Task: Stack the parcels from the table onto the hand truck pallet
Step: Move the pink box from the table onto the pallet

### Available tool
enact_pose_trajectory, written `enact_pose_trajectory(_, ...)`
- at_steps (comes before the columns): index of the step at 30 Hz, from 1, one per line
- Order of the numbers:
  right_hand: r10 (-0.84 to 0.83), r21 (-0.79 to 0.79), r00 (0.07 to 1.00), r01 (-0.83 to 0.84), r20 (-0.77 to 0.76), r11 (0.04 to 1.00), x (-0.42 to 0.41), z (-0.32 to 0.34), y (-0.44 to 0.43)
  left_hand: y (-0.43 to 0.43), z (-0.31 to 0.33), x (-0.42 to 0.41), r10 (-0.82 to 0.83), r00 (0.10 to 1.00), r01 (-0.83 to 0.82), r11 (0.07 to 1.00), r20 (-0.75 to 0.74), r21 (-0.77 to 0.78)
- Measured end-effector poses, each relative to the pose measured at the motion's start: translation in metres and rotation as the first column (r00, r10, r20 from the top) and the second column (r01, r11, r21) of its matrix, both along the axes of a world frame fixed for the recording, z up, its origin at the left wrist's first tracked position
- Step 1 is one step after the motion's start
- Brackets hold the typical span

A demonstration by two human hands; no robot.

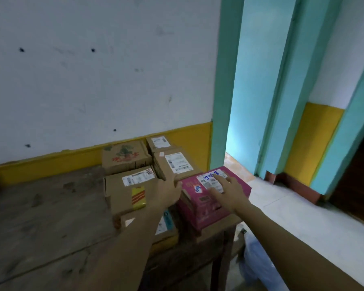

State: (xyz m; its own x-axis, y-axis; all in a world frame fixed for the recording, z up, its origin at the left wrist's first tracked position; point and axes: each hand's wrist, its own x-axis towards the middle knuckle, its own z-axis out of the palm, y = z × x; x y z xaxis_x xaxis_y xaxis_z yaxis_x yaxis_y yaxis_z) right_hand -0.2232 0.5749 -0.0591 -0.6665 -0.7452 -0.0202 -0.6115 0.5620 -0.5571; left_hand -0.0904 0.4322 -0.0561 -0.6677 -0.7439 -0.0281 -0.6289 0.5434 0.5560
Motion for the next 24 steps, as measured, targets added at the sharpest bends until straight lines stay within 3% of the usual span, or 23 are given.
enact_pose_trajectory(6,0.035,0.058,0.989,-0.027,-0.141,0.998,-0.066,-0.009,0.009,0.014,-0.012,-0.046,0.142,0.990,-0.137,0.979,-0.020,0.153)
enact_pose_trajectory(12,0.123,0.136,0.992,-0.118,-0.031,0.984,-0.095,-0.027,0.013,0.020,-0.026,-0.068,0.217,0.972,-0.230,0.959,0.091,0.167)
enact_pose_trajectory(17,0.142,0.070,0.980,-0.152,0.138,0.986,-0.100,-0.033,0.012,0.037,-0.030,-0.076,0.288,0.956,-0.293,0.932,0.052,0.214)
enact_pose_trajectory(24,0.113,-0.025,0.990,-0.111,0.087,0.993,-0.103,-0.012,0.024,0.051,-0.009,-0.073,0.307,0.950,-0.289,0.930,-0.051,0.226)
